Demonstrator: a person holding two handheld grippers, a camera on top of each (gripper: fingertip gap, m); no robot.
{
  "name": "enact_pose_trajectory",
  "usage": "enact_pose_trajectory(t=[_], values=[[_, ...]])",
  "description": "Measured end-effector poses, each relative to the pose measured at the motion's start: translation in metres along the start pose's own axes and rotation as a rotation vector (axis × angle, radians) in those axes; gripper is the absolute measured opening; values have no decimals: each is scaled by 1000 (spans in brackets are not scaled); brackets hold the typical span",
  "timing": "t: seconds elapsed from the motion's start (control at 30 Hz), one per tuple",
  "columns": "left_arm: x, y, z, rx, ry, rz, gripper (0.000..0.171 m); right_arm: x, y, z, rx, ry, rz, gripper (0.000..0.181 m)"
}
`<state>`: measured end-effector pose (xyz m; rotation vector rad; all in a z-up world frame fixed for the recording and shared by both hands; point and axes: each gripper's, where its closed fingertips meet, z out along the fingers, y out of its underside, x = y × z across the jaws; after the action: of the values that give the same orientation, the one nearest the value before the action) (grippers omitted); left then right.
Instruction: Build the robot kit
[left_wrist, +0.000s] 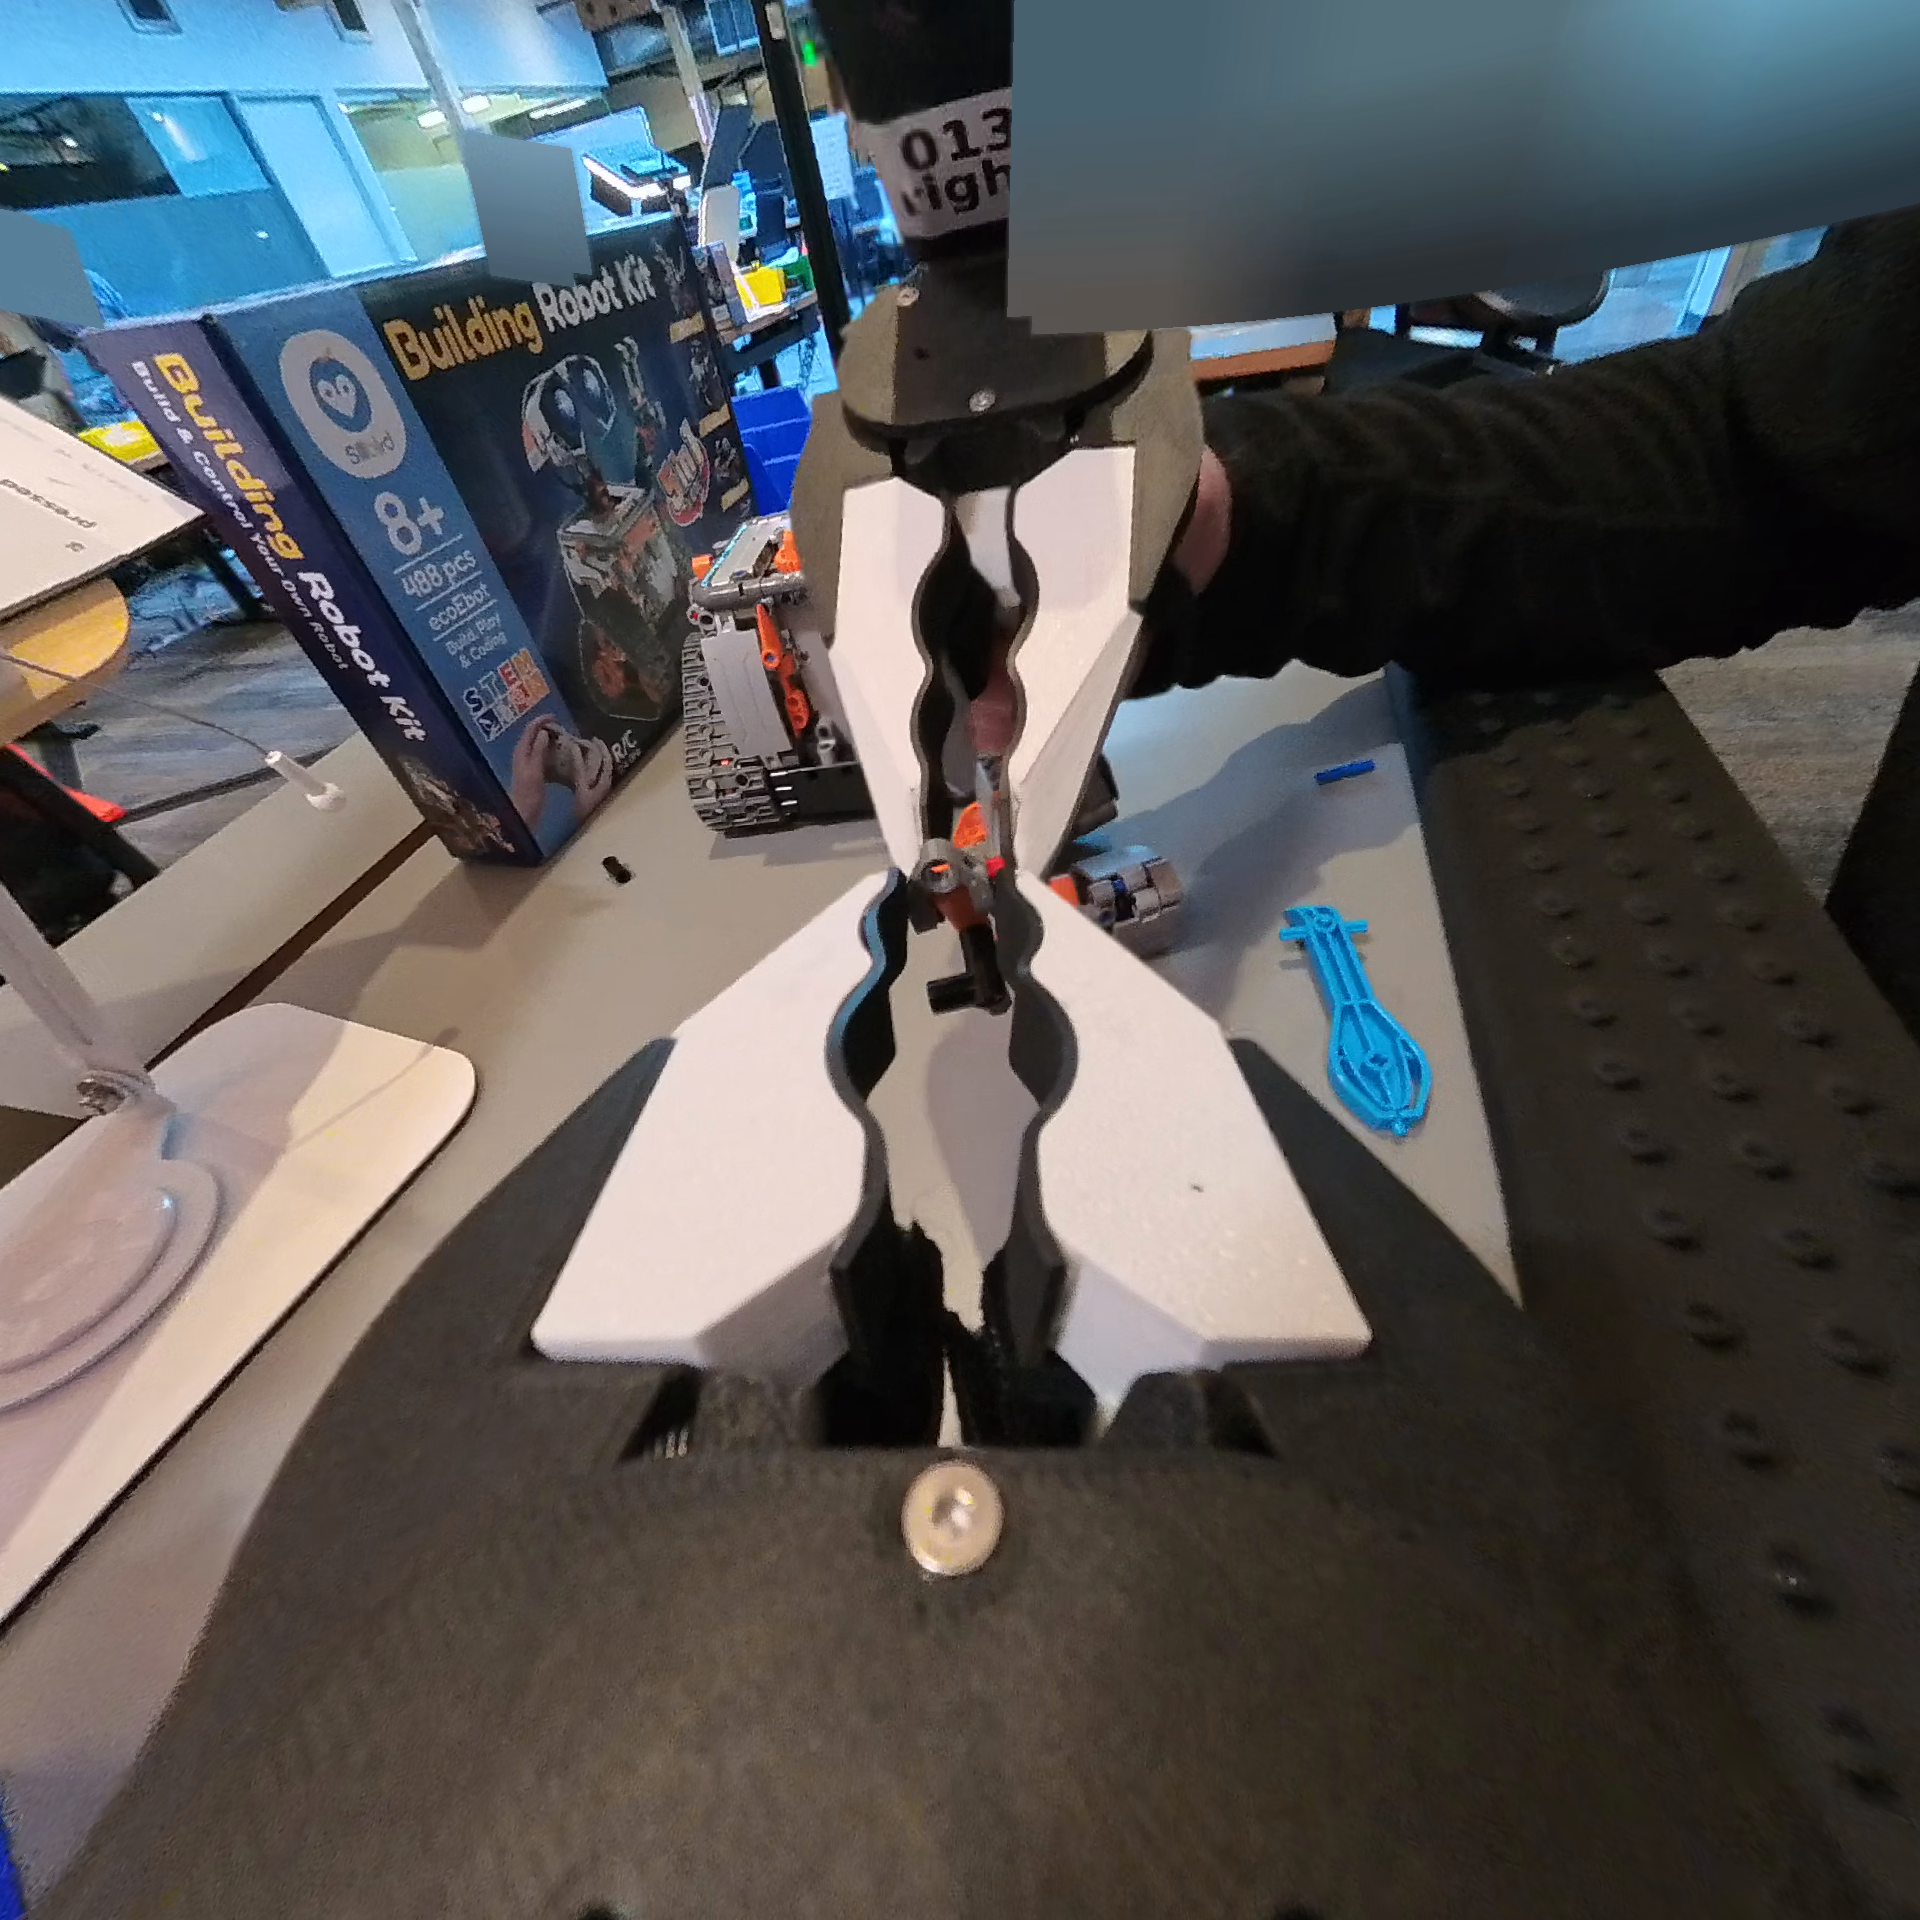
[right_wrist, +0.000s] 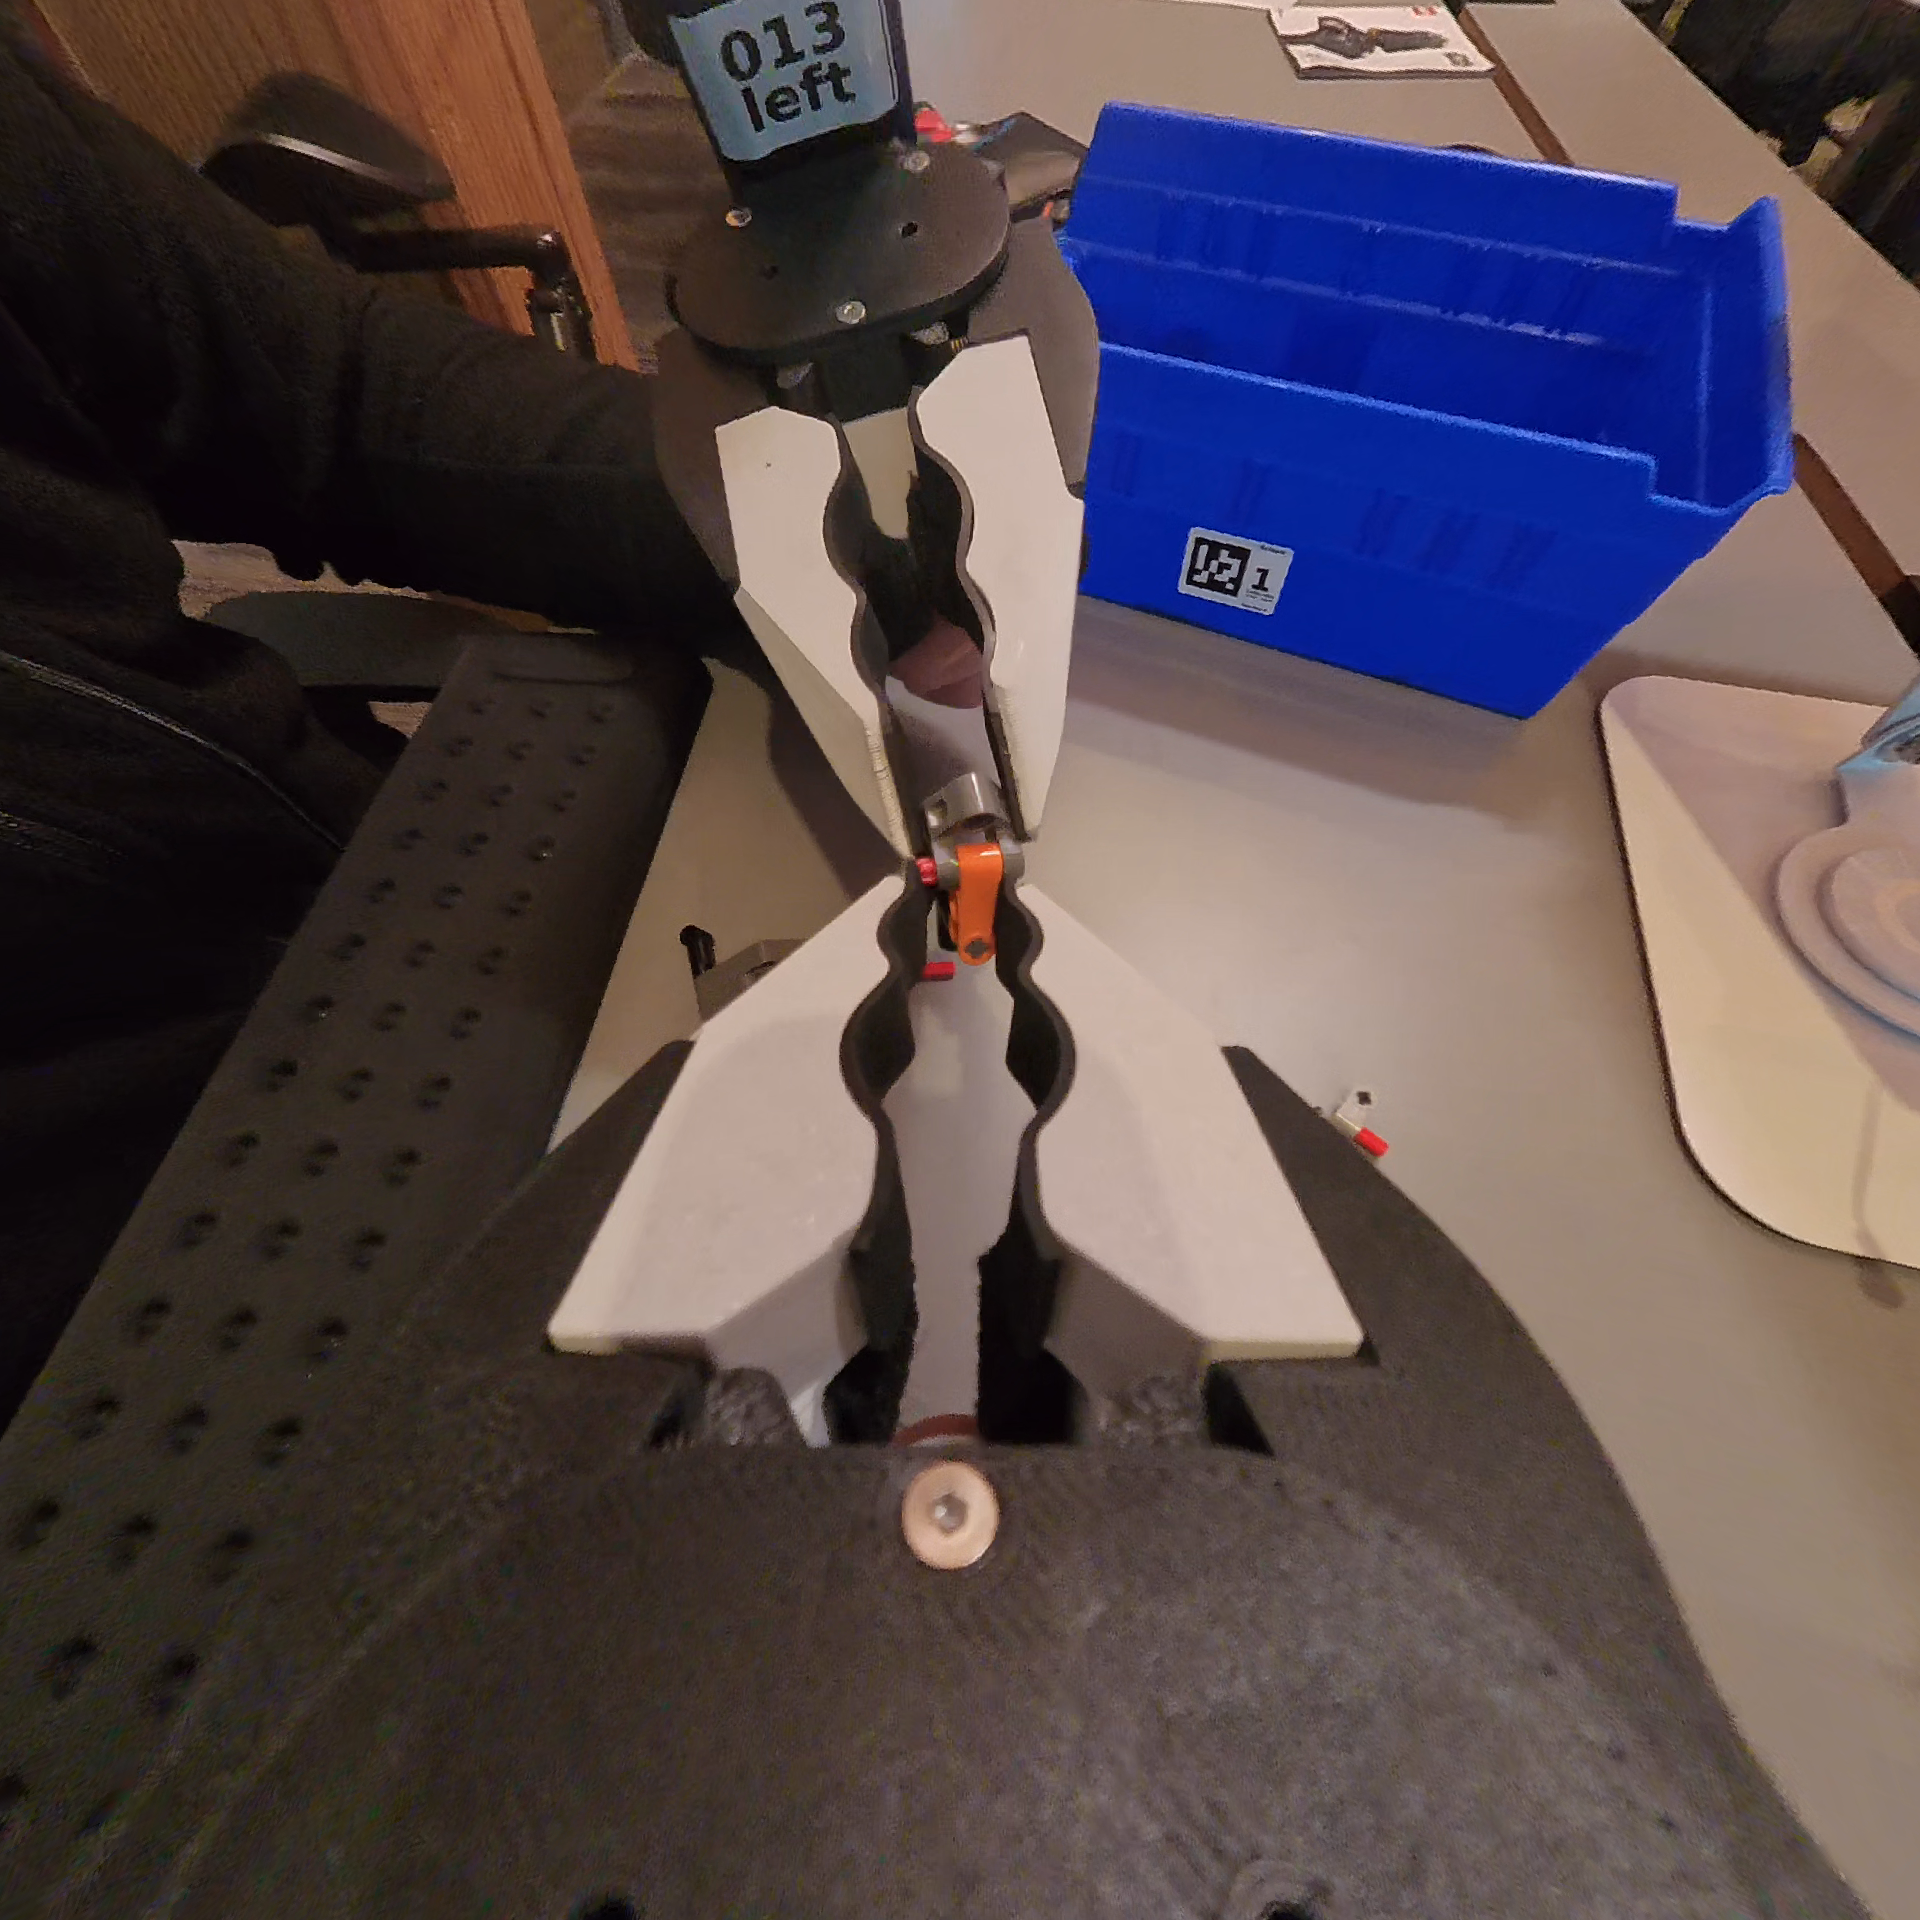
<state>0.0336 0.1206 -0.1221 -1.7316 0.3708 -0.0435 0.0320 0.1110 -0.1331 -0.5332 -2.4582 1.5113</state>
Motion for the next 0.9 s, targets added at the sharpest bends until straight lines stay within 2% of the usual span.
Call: enact_pose_trajectory(t=[0.27, 0.43, 0.6, 0.77, 0.9], values=[[0, -7, 1, 19, -21, 71, 16, 3, -5, -6, 36, 13, 1, 20], [-1, -9, -1, 43, -25, 77, 16, -1, -9, -6, 46, 21, -37, 14], [-3, -7, -2, 34, -23, 72, 17, 4, -8, -4, -32, 153, -174, 12], [-6, 1, 3, 1, -16, 19, 31, 17, -1, -1, -156, 332, -356, 11], [-11, 5, 3, -10, -29, -19, 24, 19, 0, 1, -196, 390, -424, 11]])
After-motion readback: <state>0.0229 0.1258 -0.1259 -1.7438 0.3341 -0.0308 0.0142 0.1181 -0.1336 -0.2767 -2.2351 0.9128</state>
